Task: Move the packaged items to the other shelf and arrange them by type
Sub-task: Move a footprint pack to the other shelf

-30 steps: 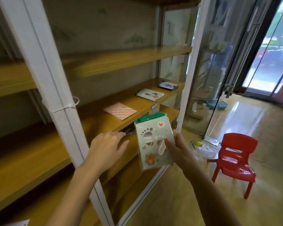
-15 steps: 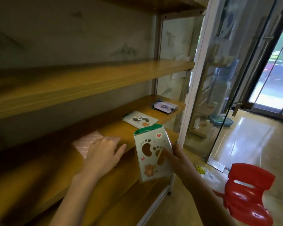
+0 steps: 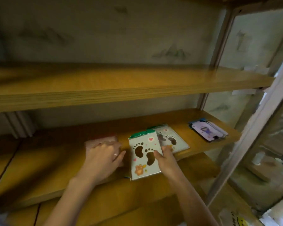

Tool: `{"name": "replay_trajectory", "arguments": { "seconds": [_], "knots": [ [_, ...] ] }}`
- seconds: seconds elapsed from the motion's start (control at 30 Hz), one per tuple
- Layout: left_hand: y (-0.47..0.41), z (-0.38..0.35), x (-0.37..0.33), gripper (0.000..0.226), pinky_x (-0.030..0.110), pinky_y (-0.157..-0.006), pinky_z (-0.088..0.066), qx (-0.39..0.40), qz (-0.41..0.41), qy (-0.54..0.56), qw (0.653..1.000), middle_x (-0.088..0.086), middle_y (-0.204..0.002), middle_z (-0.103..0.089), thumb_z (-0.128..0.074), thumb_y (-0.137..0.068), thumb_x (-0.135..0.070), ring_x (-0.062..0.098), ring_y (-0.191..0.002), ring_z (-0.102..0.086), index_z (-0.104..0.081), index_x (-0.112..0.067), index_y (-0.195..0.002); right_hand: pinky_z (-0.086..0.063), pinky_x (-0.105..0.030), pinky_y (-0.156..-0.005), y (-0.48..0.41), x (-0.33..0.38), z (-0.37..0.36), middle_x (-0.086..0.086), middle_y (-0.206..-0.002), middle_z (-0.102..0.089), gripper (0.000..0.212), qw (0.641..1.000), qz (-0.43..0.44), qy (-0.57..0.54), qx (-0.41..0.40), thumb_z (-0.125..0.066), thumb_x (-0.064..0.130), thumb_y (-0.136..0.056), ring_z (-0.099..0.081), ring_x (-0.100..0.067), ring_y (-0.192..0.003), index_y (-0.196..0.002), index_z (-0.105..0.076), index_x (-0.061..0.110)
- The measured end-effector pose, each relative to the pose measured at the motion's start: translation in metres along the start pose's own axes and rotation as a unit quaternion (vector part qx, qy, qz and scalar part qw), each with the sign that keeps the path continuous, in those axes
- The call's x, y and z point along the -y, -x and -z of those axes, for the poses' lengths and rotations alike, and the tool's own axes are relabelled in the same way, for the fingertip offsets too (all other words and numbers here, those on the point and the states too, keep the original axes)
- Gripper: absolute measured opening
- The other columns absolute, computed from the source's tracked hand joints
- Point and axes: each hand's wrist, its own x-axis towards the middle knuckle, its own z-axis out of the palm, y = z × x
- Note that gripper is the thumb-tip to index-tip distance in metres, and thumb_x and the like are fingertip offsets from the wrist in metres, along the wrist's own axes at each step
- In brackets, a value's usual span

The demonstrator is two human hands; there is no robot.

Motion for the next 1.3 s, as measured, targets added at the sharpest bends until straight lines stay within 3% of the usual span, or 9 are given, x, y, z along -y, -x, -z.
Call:
{"name": "replay_trajectory", "arguments": {
  "seconds": [0.1,0.33,0.5,0.77,0.9,1.17,1.3],
  "knots": [
    [-0.001,0.002,-0.009,0.039,0.031,-0.092,-0.042,-0.017,0.043,-0.023,0.999,-0.005,-0.130,-0.055,-0.036,-0.094,-0.047,0.016,-0.116,-0.052,-0.052,-0.028,-0.124,-0.051,-0.042,-0.093,-0.030,0.004,-0.002,-0.011,-0.127,-0.052,0.034,0.995,0.018,0.099,0.013,-0.040,0.026,-0.099,-0.057,-0.024,-0.112,-0.130,-0.034,0.013],
    [0.006,-0.008,-0.019,0.056,0.034,-0.079,-0.050,-0.042,0.126,-0.063,0.989,-0.004,-0.110,-0.068,-0.024,-0.083,-0.056,0.020,-0.097,-0.064,-0.062,-0.027,-0.113,-0.044,-0.035,-0.098,-0.059,0.011,-0.004,-0.012,-0.137,-0.043,0.047,0.965,0.104,0.232,0.058,-0.042,0.020,-0.098,-0.049,-0.025,-0.123,-0.141,-0.026,0.009],
    [0.014,-0.014,-0.028,0.041,0.028,-0.093,-0.042,-0.046,0.165,-0.069,0.983,-0.009,-0.126,-0.058,-0.036,-0.094,-0.048,0.012,-0.114,-0.054,-0.050,-0.030,-0.128,-0.035,-0.036,-0.107,-0.061,0.013,0.006,-0.008,-0.147,-0.030,0.051,0.925,0.184,0.316,0.099,-0.040,0.028,-0.099,-0.037,-0.024,-0.134,-0.145,-0.025,0.012],
    [0.036,-0.010,-0.031,0.042,0.030,-0.096,-0.041,-0.068,0.241,-0.086,0.964,-0.005,-0.127,-0.058,-0.040,-0.094,-0.045,0.015,-0.118,-0.052,-0.051,-0.024,-0.128,-0.040,-0.032,-0.096,-0.052,0.032,0.005,0.004,-0.140,-0.040,0.038,0.867,0.317,0.352,0.154,-0.039,0.024,-0.099,-0.042,-0.017,-0.127,-0.136,-0.038,0.024],
    [0.064,-0.005,-0.021,0.045,0.033,-0.083,-0.048,-0.081,0.290,-0.108,0.947,-0.001,-0.110,-0.068,-0.038,-0.090,-0.047,0.020,-0.104,-0.062,-0.062,-0.020,-0.116,-0.041,-0.029,-0.087,-0.033,0.048,-0.014,0.005,-0.135,-0.045,0.034,0.826,0.379,0.372,0.190,-0.038,0.027,-0.099,-0.047,-0.017,-0.121,-0.133,-0.041,0.027],
    [0.149,0.012,0.002,0.038,0.031,-0.088,-0.044,-0.106,0.402,-0.125,0.901,-0.004,-0.118,-0.063,-0.041,-0.093,-0.043,0.017,-0.110,-0.058,-0.057,-0.023,-0.121,-0.044,-0.026,-0.085,0.023,0.072,-0.081,0.010,-0.133,-0.048,0.034,0.741,0.470,0.354,0.323,-0.042,0.028,-0.098,-0.051,-0.012,-0.114,-0.132,-0.042,0.029],
    [0.197,0.021,0.022,0.037,0.030,-0.087,-0.044,-0.111,0.453,-0.144,0.873,-0.003,-0.117,-0.065,-0.043,-0.092,-0.042,0.018,-0.109,-0.058,-0.057,-0.022,-0.121,-0.046,-0.032,-0.096,0.060,0.080,-0.120,0.011,-0.134,-0.047,0.035,0.706,0.499,0.347,0.364,-0.044,0.028,-0.098,-0.049,-0.013,-0.119,-0.133,-0.042,0.029]
  ]
}}
